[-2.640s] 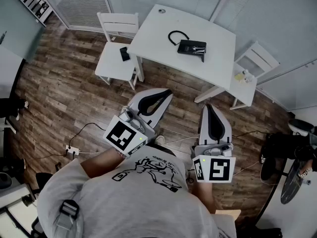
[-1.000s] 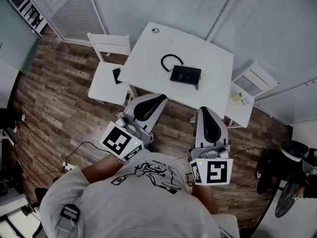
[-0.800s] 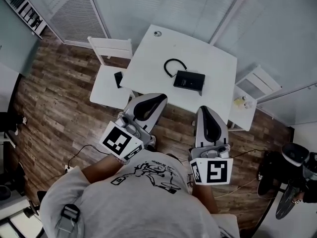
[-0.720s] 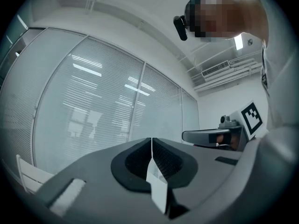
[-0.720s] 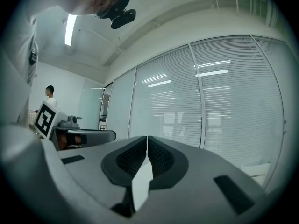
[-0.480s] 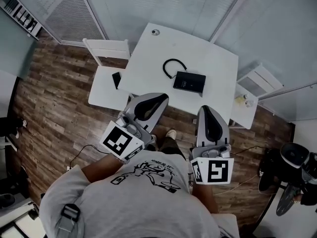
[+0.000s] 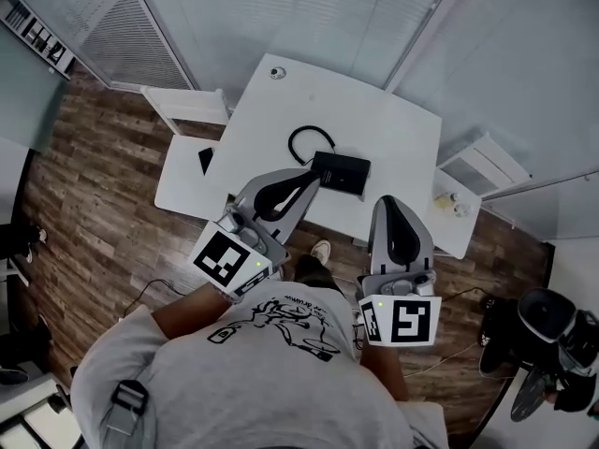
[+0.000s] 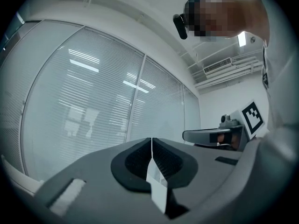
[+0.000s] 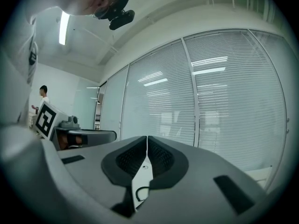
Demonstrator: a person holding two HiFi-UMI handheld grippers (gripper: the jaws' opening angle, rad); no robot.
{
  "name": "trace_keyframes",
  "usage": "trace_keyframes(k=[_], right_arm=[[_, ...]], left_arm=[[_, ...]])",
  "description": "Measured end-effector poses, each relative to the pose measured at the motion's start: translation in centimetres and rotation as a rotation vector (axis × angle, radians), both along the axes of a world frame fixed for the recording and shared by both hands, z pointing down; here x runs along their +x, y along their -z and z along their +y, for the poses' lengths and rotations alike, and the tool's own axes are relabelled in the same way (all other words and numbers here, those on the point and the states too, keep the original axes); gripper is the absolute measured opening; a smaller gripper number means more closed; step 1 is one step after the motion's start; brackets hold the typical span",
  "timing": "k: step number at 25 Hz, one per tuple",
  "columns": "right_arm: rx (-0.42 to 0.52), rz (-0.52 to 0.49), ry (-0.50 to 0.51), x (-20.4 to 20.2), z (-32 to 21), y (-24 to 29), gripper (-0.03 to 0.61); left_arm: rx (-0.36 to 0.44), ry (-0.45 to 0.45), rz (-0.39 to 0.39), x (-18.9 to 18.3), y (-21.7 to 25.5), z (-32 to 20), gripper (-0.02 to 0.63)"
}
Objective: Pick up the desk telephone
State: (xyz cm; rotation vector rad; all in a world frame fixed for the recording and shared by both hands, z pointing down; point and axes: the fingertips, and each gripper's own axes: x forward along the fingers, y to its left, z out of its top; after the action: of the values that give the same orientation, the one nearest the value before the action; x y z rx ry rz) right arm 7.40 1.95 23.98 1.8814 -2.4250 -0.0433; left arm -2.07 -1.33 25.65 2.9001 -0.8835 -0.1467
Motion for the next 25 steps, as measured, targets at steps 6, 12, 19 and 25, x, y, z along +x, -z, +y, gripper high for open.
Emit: trace_keyframes(k=[6, 12, 19, 25], right_arm=[[0.005, 0.001, 0.010, 5.7, -3.3, 0.2, 0.006], [0.001, -0.002, 0.038, 10.0, -5.5, -0.3, 0.006], [-0.044, -0.013, 0.066, 12.7, -8.3, -2.6, 0.006], [-0.041, -0.012, 0.063, 12.6, -10.8, -2.5, 0.006]], left_arm=[[0.013, 0.016, -0.002, 5.3, 0.5, -3.6, 0.003], [-0.001, 0.055, -0.007, 9.2, -0.3, -6.0, 0.003], [-0.038, 0.070, 0.000, 12.3, -2.0, -8.4, 0.003], [-0.050, 0.065, -0.011, 12.1, -2.6, -10.8, 0.003]])
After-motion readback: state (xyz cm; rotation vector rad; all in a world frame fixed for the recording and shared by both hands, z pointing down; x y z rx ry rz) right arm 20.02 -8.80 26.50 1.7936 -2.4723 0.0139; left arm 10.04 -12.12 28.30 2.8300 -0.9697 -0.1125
